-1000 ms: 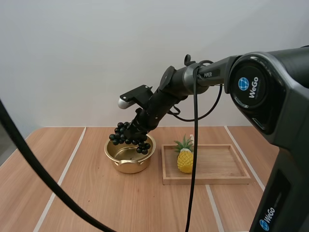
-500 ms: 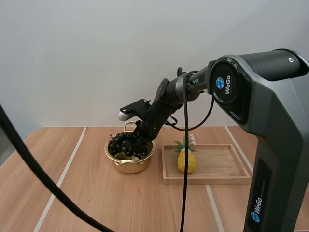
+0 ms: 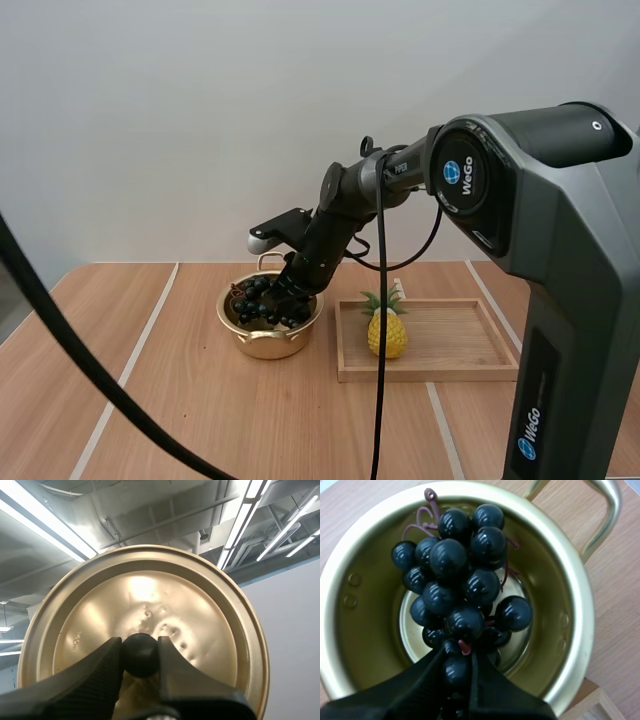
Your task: Open the pot, put the grape inside, and close it
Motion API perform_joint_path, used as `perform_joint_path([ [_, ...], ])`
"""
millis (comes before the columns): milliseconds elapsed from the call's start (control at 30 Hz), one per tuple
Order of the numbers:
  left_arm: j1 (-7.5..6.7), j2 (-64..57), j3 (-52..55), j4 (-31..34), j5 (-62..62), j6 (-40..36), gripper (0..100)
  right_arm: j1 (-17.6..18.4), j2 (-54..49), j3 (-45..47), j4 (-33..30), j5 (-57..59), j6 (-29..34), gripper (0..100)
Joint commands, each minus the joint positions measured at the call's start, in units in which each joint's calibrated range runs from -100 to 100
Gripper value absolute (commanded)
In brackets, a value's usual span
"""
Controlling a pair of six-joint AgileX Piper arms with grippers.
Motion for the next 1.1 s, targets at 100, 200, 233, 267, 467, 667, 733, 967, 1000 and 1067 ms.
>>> perform_joint_path([
  [100,-0.04,0.07,-0.30,0.54,-0.31,0.11,0,-0.14,-0.28,1.14,-3.53,17.81,-0.24,0],
  [200,-0.04,0.07,-0.30,0.54,-0.31,0.11,0,-0.14,-0.28,1.14,-3.13,17.82,-0.24,0],
  [233,-0.04,0.07,-0.30,0.54,-0.31,0.11,0,-0.14,-0.28,1.14,-2.88,17.44,-0.32,0],
  [267,-0.04,0.07,-0.30,0.54,-0.31,0.11,0,-0.14,-0.28,1.14,-2.57,16.97,-0.32,0],
  [467,-0.04,0.07,-0.30,0.54,-0.31,0.11,0,-0.14,0.09,1.14,-2.96,13.60,-0.45,0],
  [667,-0.04,0.07,-0.30,0.54,-0.31,0.11,0,-0.14,3.43,1.14,-8.14,13.94,2.86,0],
  [733,-0.04,0.07,-0.30,0.54,-0.31,0.11,0,-0.14,4.06,1.14,-8.39,15.12,2.86,0],
  [967,-0.04,0.07,-0.30,0.54,-0.31,0.11,0,-0.14,4.05,1.14,-5.83,14.95,2.77,0],
  [1000,-0.04,0.07,-0.30,0.54,-0.31,0.11,0,-0.14,4.05,1.14,-5.34,14.40,2.77,0],
  [1067,-0.04,0.07,-0.30,0.54,-0.31,0.11,0,-0.14,4.05,1.14,-4.92,13.58,2.77,0],
])
